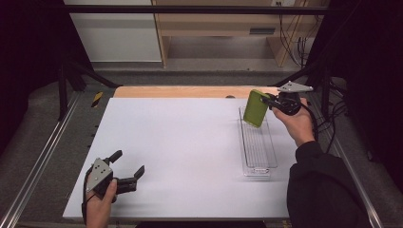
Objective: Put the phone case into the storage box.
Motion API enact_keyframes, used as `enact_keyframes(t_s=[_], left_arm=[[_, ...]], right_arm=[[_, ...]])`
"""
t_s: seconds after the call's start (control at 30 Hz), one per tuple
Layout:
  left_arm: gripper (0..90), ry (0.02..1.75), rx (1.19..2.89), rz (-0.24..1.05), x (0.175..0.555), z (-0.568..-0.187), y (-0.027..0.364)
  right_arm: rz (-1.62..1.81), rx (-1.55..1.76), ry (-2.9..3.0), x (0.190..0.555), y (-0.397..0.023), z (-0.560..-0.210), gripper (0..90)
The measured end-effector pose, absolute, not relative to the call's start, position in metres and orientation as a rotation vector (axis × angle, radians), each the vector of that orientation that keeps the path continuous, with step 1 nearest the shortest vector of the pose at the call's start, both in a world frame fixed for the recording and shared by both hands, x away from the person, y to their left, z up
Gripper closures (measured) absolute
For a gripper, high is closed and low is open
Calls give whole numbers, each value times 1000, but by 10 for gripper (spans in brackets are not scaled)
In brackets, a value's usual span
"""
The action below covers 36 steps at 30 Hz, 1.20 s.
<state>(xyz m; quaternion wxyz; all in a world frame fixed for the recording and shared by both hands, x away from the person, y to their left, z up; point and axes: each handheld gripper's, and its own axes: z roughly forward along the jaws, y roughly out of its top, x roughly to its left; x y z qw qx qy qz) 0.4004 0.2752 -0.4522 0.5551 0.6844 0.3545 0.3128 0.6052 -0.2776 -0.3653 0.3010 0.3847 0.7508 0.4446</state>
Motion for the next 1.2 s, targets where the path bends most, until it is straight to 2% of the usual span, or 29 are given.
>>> enact_keyframes(t_s=[1.2], left_arm=[[11, 839, 1618, 735, 401, -453, 275]], right_arm=[[1158, 994, 1998, 614, -265, -378, 762]])
